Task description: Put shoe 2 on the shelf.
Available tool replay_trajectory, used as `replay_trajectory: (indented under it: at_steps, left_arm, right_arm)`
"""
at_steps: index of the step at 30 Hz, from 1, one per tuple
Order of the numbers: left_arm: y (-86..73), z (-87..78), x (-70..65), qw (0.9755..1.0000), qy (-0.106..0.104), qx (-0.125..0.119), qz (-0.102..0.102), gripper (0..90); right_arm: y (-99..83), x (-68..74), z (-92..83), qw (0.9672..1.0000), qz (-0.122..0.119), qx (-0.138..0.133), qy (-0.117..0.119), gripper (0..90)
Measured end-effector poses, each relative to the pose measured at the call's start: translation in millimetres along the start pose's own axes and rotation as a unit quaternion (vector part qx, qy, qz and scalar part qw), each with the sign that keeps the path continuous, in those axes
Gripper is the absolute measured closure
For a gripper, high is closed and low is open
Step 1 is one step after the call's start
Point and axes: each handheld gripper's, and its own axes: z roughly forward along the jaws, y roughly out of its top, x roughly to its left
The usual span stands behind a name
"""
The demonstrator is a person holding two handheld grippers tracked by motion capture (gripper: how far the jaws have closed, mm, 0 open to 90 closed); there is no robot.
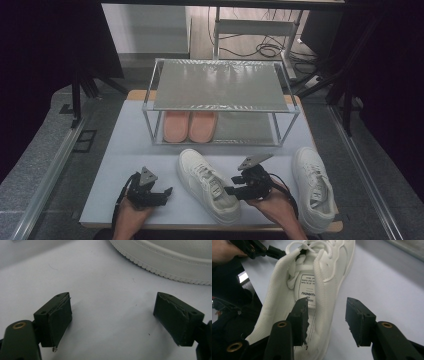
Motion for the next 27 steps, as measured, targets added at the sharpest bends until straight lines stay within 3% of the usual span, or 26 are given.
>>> replay_trajectory:
  at_steps: [5, 6, 11, 13, 14, 15, 16, 17, 19, 21, 25, 27]
  left_arm:
    - [0.0, 0.0, 0.0, 1.0000, 0.000, 0.000, 0.000, 15.2]
    - [0.0, 0.0, 0.0, 1.0000, 0.000, 0.000, 0.000, 15.2]
    - [0.0, 0.0, 0.0, 1.0000, 0.000, 0.000, 0.000, 15.3]
    - [0.0, 0.0, -0.1, 1.0000, 0.000, 0.000, 0.000, 15.3]
    - [0.0, 0.0, -0.1, 1.0000, 0.000, 0.000, 0.000, 15.3]
    - [0.0, 0.0, 0.2, 1.0000, 0.000, 0.000, 0.002, 15.3]
    - [0.0, 0.0, 0.2, 1.0000, 0.000, 0.000, 0.002, 15.3]
    - [0.1, -0.3, 0.5, 1.0000, 0.000, 0.002, 0.004, 15.3]
    - [0.1, -0.4, 0.6, 1.0000, 0.000, 0.002, 0.004, 15.3]
    - [0.0, -0.4, 0.4, 1.0000, 0.000, 0.002, 0.003, 15.3]
    - [0.1, -0.3, 0.6, 1.0000, 0.000, 0.002, 0.005, 15.3]
    - [0.1, -0.3, 0.4, 1.0000, 0.000, 0.002, 0.003, 15.3]
  right_arm:
    - [3.9, 0.5, 15.6, 0.9997, -0.003, 0.022, 0.002, 60.6]
    - [5.0, 0.3, 20.4, 0.9995, 0.000, 0.031, -0.004, 66.4]
    - [6.3, -0.5, 22.4, 0.9993, 0.008, 0.036, -0.002, 72.0]
    - [6.7, -3.4, 22.2, 0.9988, 0.030, 0.037, 0.008, 77.4]
    - [6.7, -3.4, 22.2, 0.9988, 0.030, 0.037, 0.008, 77.4]
    - [6.5, -7.4, 22.1, 0.9979, 0.050, 0.035, 0.021, 79.3]
    - [6.5, -7.4, 22.1, 0.9979, 0.050, 0.035, 0.021, 79.3]
    - [5.3, -12.0, 21.9, 0.9964, 0.070, 0.030, 0.036, 80.3]
    - [4.8, -13.7, 21.7, 0.9958, 0.077, 0.028, 0.041, 80.6]
    - [4.3, -19.1, 19.7, 0.9928, 0.101, 0.020, 0.061, 81.0]
    - [4.1, -22.2, 16.8, 0.9903, 0.117, 0.012, 0.073, 81.0]
    - [3.6, -27.0, 14.3, 0.9863, 0.136, 0.006, 0.093, 81.0]
